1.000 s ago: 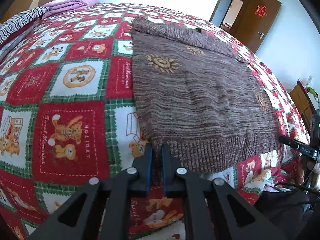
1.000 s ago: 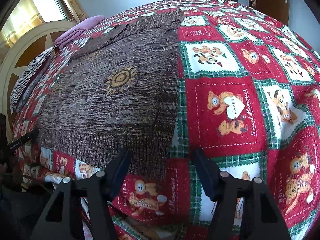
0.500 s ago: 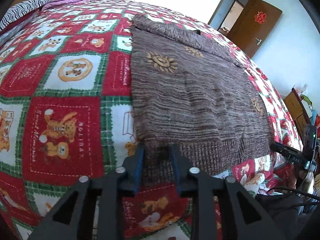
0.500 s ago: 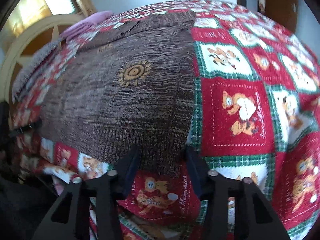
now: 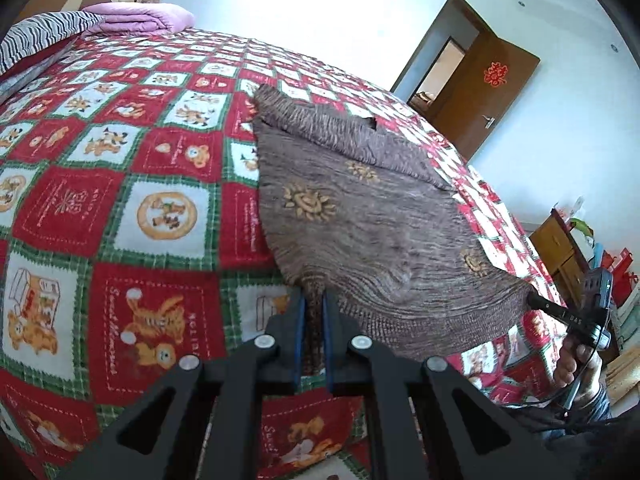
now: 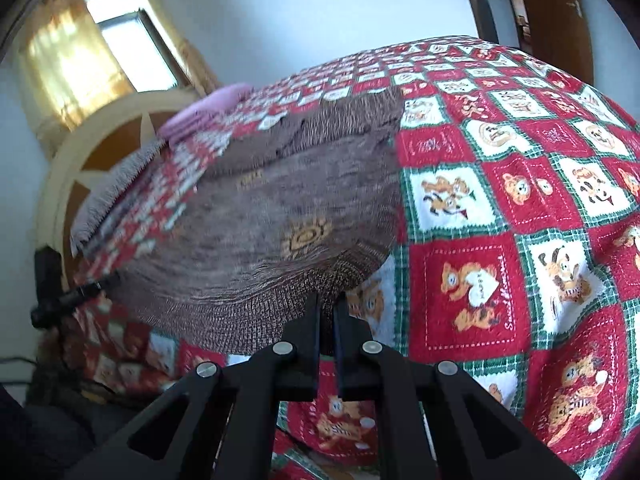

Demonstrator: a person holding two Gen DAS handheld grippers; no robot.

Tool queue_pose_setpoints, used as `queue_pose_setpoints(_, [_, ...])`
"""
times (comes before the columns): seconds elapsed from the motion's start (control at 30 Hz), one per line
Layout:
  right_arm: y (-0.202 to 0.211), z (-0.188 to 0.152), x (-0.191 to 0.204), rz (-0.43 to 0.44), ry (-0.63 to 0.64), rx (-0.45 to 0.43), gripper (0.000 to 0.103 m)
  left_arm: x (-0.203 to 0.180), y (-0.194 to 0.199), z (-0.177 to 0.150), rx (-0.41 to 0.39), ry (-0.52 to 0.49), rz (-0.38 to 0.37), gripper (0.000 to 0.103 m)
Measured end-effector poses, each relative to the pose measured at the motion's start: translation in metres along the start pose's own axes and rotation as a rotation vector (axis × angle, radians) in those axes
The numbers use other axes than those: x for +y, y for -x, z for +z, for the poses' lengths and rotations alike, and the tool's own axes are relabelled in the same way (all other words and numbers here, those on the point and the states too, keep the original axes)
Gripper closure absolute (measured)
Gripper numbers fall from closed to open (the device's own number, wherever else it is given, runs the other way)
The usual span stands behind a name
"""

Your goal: Fold small clothes

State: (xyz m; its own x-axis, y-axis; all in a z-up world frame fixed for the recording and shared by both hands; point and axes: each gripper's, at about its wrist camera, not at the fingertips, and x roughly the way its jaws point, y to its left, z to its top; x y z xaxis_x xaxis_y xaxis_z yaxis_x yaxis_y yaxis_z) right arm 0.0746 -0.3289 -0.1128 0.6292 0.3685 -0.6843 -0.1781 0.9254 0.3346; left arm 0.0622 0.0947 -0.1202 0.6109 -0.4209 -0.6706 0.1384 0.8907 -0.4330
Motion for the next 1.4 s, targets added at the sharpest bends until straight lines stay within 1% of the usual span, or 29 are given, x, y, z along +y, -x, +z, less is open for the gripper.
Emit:
queue_pose_setpoints(0.07, [0.001,0.005,0.001,0.011,-0.013,-0.012,0.098,-0.003,-0.004,0.004,0.003,-0.005,0.002,0.095])
queue_pose_setpoints(0.13, [0.004,0.009,0.005,0.009,-0.004,-0.025,0.098,-0.007,-0.008,0.011,0.005,0.000,-0.016,0.095])
queue_pose_setpoints(0.27, [0.009,0.022,0.012,0.014,0.005,-0.074,0.098,-0.009,-0.005,0.025,-0.019,0.000,-0.040,0.095])
queue_pose_setpoints(0.37, [0.017,0.033,0.014,0.014,0.007,-0.124,0.098,-0.008,-0.003,0.037,-0.044,0.018,-0.065,0.095])
queue_pose_setpoints(0.43, [0.021,0.042,0.014,0.011,0.011,-0.154,0.098,-0.007,-0.002,0.046,-0.064,0.018,-0.052,0.095])
queue_pose_setpoints(0.57, [0.020,0.061,0.013,0.008,0.015,-0.179,0.098,-0.006,-0.005,0.061,-0.073,0.023,-0.039,0.095])
queue_pose_setpoints(0.7, [0.014,0.082,0.012,0.008,0.015,-0.208,0.098,-0.009,-0.006,0.076,-0.090,0.004,-0.034,0.095])
queue_pose_setpoints(0.8, [0.007,0.102,0.014,0.016,0.017,-0.227,0.098,-0.010,-0.010,0.090,-0.106,-0.012,-0.017,0.095])
queue_pose_setpoints(0.93, [-0.004,0.126,0.017,0.010,0.037,-0.241,0.098,-0.004,-0.020,0.112,-0.125,0.000,-0.012,0.095])
queue_pose_setpoints(1.1, [-0.016,0.158,0.018,-0.008,0.054,-0.261,0.098,0.002,-0.029,0.141,-0.163,0.026,-0.032,0.095])
queue_pose_setpoints(1.2, [-0.025,0.175,0.019,-0.020,0.068,-0.267,0.098,0.000,-0.039,0.161,-0.181,0.017,-0.026,0.096])
queue_pose_setpoints(1.4, [-0.051,0.215,0.016,-0.046,0.073,-0.264,0.098,-0.002,-0.064,0.199,-0.187,0.003,0.000,0.096])
